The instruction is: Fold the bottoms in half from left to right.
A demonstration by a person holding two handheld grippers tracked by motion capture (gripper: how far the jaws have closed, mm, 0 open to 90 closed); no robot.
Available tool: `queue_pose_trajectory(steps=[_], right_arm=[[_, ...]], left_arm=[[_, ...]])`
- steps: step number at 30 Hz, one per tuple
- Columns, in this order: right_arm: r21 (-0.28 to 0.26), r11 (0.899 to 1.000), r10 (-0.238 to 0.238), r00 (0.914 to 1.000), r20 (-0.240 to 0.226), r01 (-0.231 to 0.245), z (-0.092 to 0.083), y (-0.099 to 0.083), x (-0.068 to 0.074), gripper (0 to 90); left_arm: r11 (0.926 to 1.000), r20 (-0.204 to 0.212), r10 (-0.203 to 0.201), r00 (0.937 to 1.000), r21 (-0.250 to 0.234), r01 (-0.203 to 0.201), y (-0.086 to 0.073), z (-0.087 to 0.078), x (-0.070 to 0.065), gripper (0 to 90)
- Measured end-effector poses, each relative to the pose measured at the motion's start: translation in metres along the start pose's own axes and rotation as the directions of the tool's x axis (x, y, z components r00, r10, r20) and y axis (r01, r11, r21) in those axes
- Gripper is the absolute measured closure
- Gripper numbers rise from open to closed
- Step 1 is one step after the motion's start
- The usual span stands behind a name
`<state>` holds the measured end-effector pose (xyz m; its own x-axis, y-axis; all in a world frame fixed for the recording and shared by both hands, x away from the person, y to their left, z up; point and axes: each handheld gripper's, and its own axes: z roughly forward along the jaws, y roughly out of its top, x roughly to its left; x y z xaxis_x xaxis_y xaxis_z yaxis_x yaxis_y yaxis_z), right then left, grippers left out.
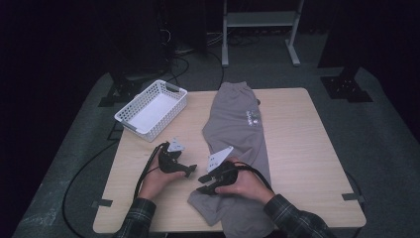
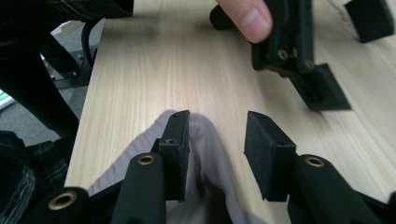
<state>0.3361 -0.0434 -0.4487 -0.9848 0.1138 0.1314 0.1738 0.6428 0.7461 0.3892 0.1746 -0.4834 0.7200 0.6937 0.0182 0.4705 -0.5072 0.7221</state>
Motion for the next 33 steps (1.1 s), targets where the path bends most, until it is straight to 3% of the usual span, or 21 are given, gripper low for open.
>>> queue_pose_trajectory(steps=[9,18,24,33], right_arm=[[0.06,0.998,-0.014,0.9993,-0.036,0.016,0.027,0.007,-0.002,65.1],[0.116,0.993,-0.03,0.9985,-0.046,0.035,0.037,0.003,-0.001,88.4],[0.091,0.995,-0.029,0.9987,-0.043,0.033,0.031,0.004,0.0,89.1],[0.014,1.0,-0.019,0.9993,-0.031,0.02,0.006,0.009,-0.002,89.2]], left_arm=[[1.0,-0.005,-0.006,1.0,0.002,0.006,0.001,0.0,0.0,2.0],[0.9999,-0.009,-0.01,0.9999,0.007,0.01,0.002,0.001,0.0,2.0],[0.9999,-0.01,-0.011,0.9999,0.002,0.011,0.002,0.002,0.0,2.0],[0.9999,-0.01,-0.011,0.9999,0.002,0.011,0.002,0.002,0.0,2.0]])
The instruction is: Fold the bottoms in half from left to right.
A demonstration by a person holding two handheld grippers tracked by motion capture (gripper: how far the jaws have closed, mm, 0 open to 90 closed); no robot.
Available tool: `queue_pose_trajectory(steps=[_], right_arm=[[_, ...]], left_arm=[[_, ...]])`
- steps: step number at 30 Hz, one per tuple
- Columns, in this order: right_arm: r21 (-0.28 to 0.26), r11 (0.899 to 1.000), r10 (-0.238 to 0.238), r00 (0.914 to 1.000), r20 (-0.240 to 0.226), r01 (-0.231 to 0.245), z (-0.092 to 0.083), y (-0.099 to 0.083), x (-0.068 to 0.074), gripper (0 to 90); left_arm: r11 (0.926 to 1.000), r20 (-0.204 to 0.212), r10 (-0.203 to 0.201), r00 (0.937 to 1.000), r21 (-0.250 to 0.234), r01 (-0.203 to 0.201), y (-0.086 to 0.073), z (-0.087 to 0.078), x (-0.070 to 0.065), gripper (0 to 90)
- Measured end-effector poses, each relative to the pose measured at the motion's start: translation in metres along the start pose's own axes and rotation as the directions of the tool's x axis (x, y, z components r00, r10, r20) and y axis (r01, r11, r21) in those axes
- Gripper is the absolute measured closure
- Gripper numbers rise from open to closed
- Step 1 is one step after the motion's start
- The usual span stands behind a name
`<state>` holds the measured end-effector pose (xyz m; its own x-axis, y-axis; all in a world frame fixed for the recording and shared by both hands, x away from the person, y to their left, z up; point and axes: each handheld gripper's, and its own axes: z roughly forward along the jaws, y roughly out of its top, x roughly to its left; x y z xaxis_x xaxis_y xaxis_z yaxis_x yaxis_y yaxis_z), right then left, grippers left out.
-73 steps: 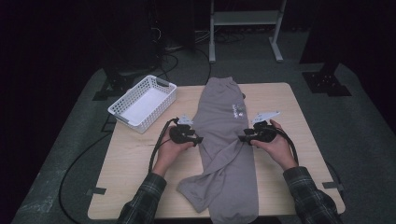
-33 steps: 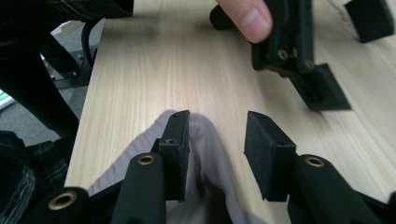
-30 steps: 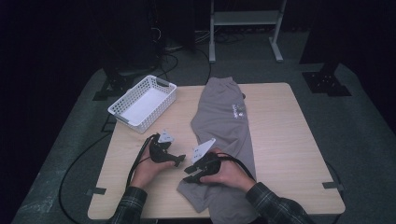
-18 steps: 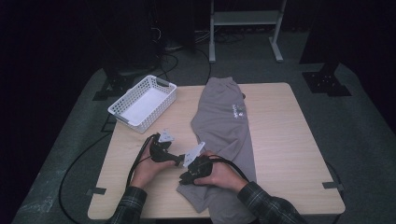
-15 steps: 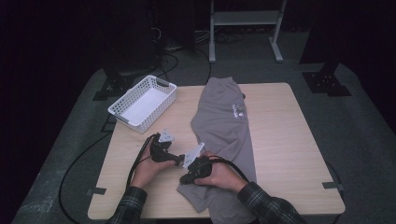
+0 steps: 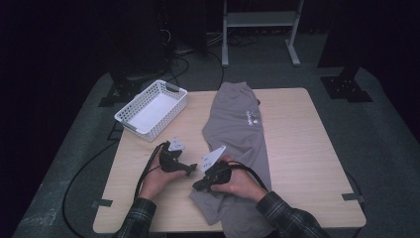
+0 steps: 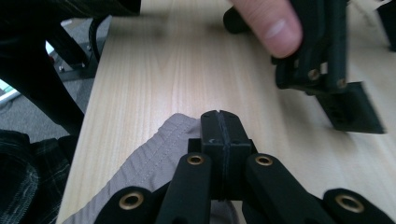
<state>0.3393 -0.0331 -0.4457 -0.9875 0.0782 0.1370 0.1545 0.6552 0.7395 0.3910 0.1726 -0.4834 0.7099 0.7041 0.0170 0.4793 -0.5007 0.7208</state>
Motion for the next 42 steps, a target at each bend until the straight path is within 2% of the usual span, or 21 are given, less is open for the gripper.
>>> queue_pose_trajectory(steps=[5,9,12,16,18,20,22,23,25,29,31,33,37,39,42], right_arm=[[-0.03,1.0,0.002,0.9994,0.035,-0.001,-0.022,-0.003,-0.003,89.2],[-0.075,0.997,0.031,0.9968,0.073,-0.026,-0.047,-0.012,-0.008,89.3],[-0.109,0.993,0.06,0.9914,0.116,-0.048,-0.066,-0.018,-0.013,89.3],[-0.155,0.985,0.106,0.9783,0.178,-0.078,-0.09,-0.027,-0.022,89.3],[-0.182,0.979,0.127,0.9709,0.203,-0.09,-0.101,-0.031,-0.028,89.3],[-0.207,0.973,0.147,0.9609,0.235,-0.099,-0.112,-0.035,-0.031,89.3],[-0.233,0.967,0.165,0.9522,0.257,-0.105,-0.122,-0.038,-0.034,89.3],[-0.244,0.964,0.173,0.9487,0.265,-0.108,-0.126,-0.039,-0.035,89.3],[-0.265,0.958,0.187,0.9428,0.276,-0.113,-0.135,-0.04,-0.036,89.3],[-0.299,0.949,0.189,0.9376,0.292,-0.098,-0.149,-0.041,-0.035,89.3],[-0.31,0.946,0.193,0.9351,0.297,-0.097,-0.154,-0.04,-0.033,89.3],[-0.318,0.944,0.188,0.9364,0.296,-0.089,-0.158,-0.039,-0.032,89.3],[-0.336,0.939,0.168,0.9442,0.283,-0.066,-0.163,-0.033,-0.026,89.3],[-0.346,0.937,0.15,0.9492,0.277,-0.047,-0.166,-0.03,-0.022,89.3],[-0.355,0.935,0.12,0.9573,0.263,-0.019,-0.171,-0.024,-0.015,89.3]], left_arm=[[1.0,0.0,0.0,1.0,0.0,0.0,0.0,0.0,0.0,2.0],[1.0,0.002,0.001,1.0,0.003,-0.001,0.0,0.0,0.0,2.0],[1.0,0.003,0.003,1.0,0.003,-0.003,0.0,0.0,0.0,2.0],[1.0,0.005,0.006,1.0,-0.001,-0.006,0.0,0.0,0.0,2.4],[0.9999,-0.001,-0.003,1.0,-0.011,0.003,0.0,-0.001,-0.002,5.7],[0.9999,0.008,0.007,0.9999,-0.015,-0.007,0.002,-0.001,-0.004,10.1],[1.0,0.049,-0.001,0.9988,-0.005,0.001,0.005,-0.002,-0.007,14.4],[0.9998,0.092,-0.017,0.9957,-0.005,0.017,0.007,-0.001,-0.009,14.3],[0.9991,0.181,-0.041,0.9827,-0.006,0.042,0.012,-0.001,-0.014,14.2],[0.9976,0.279,0.004,0.9603,-0.068,0.015,0.025,-0.004,-0.033,14.2],[0.9941,0.331,0.023,0.9433,-0.108,0.013,0.032,-0.006,-0.043,14.2],[0.9891,0.383,0.039,0.9231,-0.146,0.019,0.039,-0.008,-0.054,14.2],[0.9811,0.449,0.086,0.8892,-0.193,0.002,0.05,-0.011,-0.073,14.2],[0.9788,0.47,0.101,0.8771,-0.205,-0.003,0.053,-0.011,-0.08,14.2],[0.9756,0.49,0.119,0.8634,-0.219,-0.009,0.057,-0.013,-0.087,12.7]])
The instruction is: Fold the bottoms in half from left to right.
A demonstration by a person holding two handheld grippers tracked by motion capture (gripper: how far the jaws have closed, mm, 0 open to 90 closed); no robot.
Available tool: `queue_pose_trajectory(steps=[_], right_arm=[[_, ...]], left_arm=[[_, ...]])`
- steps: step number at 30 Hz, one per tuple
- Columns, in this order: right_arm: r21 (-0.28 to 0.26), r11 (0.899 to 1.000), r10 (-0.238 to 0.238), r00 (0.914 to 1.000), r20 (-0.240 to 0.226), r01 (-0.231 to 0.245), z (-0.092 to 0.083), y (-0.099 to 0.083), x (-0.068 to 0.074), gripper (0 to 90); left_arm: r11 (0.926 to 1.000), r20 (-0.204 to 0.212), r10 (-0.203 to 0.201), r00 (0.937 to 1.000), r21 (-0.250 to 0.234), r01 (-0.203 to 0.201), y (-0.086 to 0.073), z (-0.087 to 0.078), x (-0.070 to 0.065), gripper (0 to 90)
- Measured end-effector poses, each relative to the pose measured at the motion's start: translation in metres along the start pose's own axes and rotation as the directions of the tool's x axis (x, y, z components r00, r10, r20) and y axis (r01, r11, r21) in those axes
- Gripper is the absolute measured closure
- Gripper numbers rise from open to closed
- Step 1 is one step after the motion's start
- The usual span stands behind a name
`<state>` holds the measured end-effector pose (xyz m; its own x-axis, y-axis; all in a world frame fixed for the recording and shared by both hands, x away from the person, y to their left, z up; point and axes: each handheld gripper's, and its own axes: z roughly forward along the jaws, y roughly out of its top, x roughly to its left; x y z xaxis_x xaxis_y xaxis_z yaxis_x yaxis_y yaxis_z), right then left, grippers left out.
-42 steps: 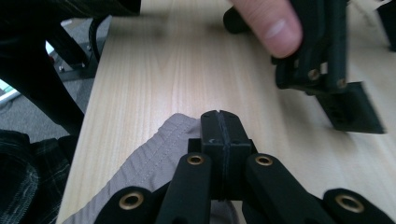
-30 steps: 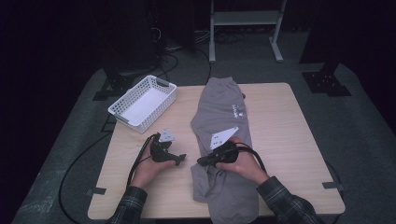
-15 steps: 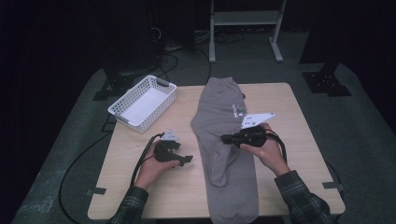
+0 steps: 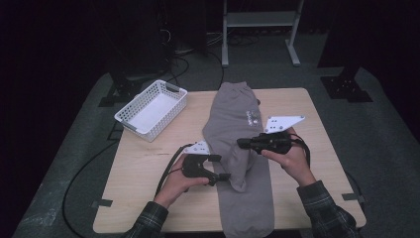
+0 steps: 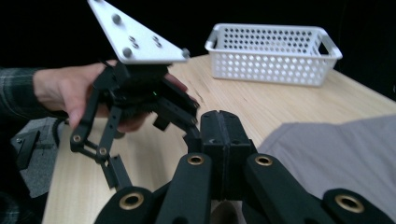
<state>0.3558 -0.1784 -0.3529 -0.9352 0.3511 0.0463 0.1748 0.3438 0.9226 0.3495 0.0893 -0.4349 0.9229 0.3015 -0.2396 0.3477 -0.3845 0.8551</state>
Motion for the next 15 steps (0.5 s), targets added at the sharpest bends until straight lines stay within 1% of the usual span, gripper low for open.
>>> queue_pose_trajectory(steps=[3,5,7,9,10,12,13,15], right_arm=[[-0.022,1.0,-0.019,0.9991,-0.037,0.019,-0.003,0.006,0.006,89.3],[-0.034,0.999,-0.032,0.9976,-0.061,0.03,-0.004,0.009,0.011,89.3],[-0.04,0.998,-0.05,0.9963,-0.07,0.047,-0.005,0.013,0.016,89.3],[-0.046,0.997,-0.065,0.9945,-0.082,0.062,-0.006,0.016,0.02,89.3],[-0.045,0.996,-0.076,0.9943,-0.075,0.072,-0.007,0.017,0.021,89.3],[-0.046,0.996,-0.081,0.9944,-0.067,0.078,-0.009,0.018,0.023,89.4],[-0.053,0.996,-0.082,0.9945,-0.066,0.079,-0.01,0.019,0.023,89.3],[-0.049,0.996,-0.083,0.995,-0.056,0.08,-0.013,0.019,0.022,89.3]], left_arm=[[0.9998,0.008,0.02,0.9998,-0.007,-0.02,0.003,0.002,-0.004,11.3],[0.9997,0.019,0.023,0.9996,-0.011,-0.023,0.003,0.004,-0.005,11.0],[0.9997,0.04,0.019,0.999,-0.013,-0.019,0.003,0.007,-0.007,10.3],[0.9995,0.058,0.032,0.9978,-0.004,-0.032,0.002,0.009,-0.01,11.7],[0.9993,0.067,0.039,0.997,0.0,-0.039,0.002,0.01,-0.011,14.8],[0.9991,0.085,0.043,0.9955,0.001,-0.043,0.0,0.01,-0.011,25.0],[0.9991,0.083,0.042,0.9957,0.006,-0.043,0.0,0.009,-0.011,31.1],[0.9995,0.084,0.029,0.996,0.011,-0.03,-0.001,0.005,-0.008,47.0]])
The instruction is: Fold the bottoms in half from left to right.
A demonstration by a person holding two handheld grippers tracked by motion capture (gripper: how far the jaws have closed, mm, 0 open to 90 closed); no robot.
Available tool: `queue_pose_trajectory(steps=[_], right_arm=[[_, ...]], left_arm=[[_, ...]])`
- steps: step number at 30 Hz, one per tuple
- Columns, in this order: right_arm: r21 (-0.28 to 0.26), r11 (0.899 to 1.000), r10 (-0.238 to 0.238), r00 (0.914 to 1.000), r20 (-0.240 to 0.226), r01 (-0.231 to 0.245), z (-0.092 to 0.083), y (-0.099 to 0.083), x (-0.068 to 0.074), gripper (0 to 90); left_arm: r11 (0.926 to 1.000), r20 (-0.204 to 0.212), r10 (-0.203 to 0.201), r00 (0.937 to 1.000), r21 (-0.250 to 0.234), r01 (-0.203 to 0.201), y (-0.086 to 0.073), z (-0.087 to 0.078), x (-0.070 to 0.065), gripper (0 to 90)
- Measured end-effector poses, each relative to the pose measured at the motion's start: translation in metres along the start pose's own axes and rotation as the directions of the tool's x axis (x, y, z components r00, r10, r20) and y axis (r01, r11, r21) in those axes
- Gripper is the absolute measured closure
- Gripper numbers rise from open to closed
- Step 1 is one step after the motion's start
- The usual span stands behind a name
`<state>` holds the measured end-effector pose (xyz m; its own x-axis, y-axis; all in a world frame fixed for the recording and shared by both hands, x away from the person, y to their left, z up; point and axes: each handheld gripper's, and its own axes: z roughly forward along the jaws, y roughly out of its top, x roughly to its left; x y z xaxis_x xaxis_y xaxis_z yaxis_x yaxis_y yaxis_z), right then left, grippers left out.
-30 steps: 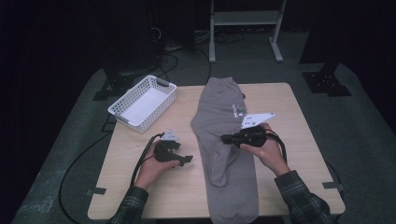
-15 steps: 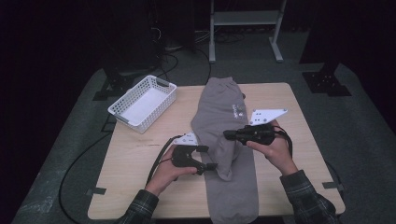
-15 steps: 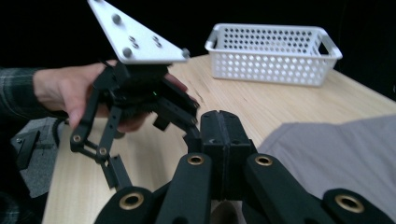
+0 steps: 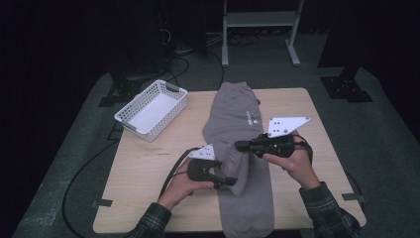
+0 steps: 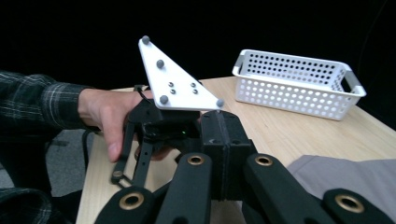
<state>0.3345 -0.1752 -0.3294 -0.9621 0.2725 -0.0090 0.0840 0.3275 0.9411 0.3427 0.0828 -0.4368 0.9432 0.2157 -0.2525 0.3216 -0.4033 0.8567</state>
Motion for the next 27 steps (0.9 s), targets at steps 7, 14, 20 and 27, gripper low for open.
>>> queue_pose_trajectory(steps=[7,14,20,27], right_arm=[[0.011,1.0,0.016,0.9996,0.025,-0.016,-0.008,-0.006,-0.006,89.4],[0.031,0.999,0.028,0.9996,-0.003,-0.027,-0.012,-0.012,-0.001,89.3],[0.091,0.995,0.035,0.9983,-0.047,-0.03,-0.019,-0.024,0.006,89.4],[0.202,0.974,0.124,0.9878,-0.094,-0.103,-0.028,-0.068,0.014,89.4]], left_arm=[[0.9989,-0.098,-0.043,0.9943,-0.025,0.041,0.01,-0.036,0.008,68.1],[0.997,-0.084,-0.005,0.9964,-0.077,-0.002,0.028,-0.071,-0.003,68.1],[0.9999,-0.004,0.017,0.9999,-0.002,-0.017,0.025,-0.055,-0.023,67.9],[0.9895,0.091,-0.002,0.9958,0.144,-0.011,0.002,-0.01,-0.037,67.8]])
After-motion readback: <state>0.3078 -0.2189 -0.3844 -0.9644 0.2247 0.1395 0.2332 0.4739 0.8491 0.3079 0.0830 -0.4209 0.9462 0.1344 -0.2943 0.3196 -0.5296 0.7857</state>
